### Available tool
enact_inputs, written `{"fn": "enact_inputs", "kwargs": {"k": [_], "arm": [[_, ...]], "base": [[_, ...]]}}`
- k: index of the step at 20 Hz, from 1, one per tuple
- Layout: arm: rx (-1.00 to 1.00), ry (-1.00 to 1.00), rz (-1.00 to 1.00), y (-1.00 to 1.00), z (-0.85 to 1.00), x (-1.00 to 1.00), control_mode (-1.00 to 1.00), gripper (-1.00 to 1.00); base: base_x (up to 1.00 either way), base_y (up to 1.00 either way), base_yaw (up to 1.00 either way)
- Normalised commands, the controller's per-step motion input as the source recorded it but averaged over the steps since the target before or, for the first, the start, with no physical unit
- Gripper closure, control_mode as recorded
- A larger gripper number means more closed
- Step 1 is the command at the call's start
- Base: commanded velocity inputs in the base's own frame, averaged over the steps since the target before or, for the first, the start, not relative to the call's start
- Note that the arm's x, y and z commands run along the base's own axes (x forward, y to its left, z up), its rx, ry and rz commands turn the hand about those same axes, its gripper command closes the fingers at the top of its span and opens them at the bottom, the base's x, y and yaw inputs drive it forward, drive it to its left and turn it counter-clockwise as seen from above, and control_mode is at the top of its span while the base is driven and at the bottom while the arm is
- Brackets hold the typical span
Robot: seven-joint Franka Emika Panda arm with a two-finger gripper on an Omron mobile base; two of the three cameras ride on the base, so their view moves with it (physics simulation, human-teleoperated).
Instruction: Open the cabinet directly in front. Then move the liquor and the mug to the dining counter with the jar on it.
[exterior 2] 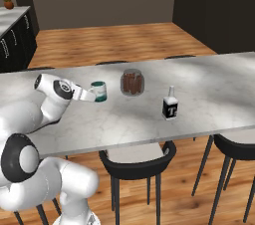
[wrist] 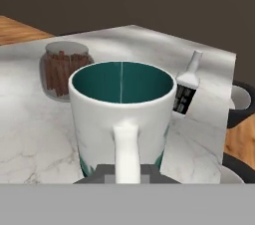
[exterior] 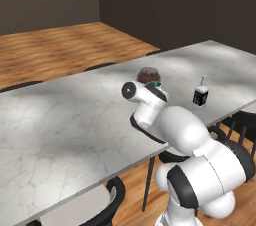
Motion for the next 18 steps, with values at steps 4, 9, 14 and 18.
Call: {"fn": "enact_inputs", "kwargs": {"k": [4,9,14,18], "arm": [[0.00,0.00,0.00,0.00,-0.05,0.05,-1.00,1.00],[0.00,0.00,0.00,-0.01,-0.17,0.00,-1.00,1.00],[0.00,0.00,0.00,-0.05,-0.23,0.19,-1.00,1.00],[0.00,0.00,0.00,-0.09,-0.13,0.27,-1.00,1.00]], "base": [[0.00,0.00,0.00],[0.00,0.00,0.00],[0.00,0.00,0.00],[0.00,0.00,0.00]]}}
